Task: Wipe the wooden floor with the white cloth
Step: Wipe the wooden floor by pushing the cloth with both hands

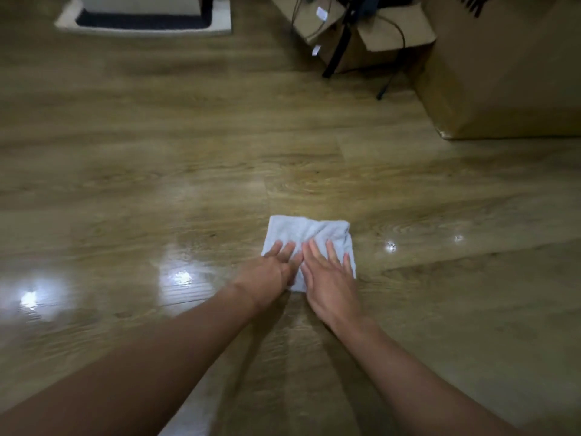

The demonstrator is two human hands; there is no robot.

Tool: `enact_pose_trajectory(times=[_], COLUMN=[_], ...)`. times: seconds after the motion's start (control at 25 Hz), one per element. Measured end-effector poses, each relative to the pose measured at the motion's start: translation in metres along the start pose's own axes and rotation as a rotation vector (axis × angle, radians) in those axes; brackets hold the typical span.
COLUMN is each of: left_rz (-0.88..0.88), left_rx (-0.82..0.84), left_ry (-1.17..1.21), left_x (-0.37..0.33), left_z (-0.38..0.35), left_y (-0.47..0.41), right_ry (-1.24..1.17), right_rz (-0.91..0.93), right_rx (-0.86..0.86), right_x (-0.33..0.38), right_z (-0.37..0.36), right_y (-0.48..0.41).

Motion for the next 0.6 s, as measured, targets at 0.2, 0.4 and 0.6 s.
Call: enact_pose_trajectory(times=[0.2, 0.4, 0.6], left_rz=[-0.101, 0.018, 0.211], left_rx=[-0.028, -0.038, -0.101], left_ry=[-0.025, 0.047, 0.140], left_x=[0.016, 0.053, 0.109], left_z=[-0.030, -0.018, 0.005], left_y=[0.105, 0.103, 0.092], right_ry=[0.050, 0.131, 0.106], right_rz=[0.206, 0.321, 0.363], right_rx=[-0.011, 0.025, 0.071], right_x=[0.072, 0.098, 0.145], right_z=[-0.016, -0.012, -0.007], right_y=[0.085, 0.044, -0.014])
Point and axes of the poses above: each hand's wrist, its own y-axis away from the middle knuckle, its own z-axis out of the back of the hand, x = y × z, the point moved 9 cm from there along -y, towards the middle knuckle, and after that the axes turned 14 degrees about y, right-handed, at the moved point
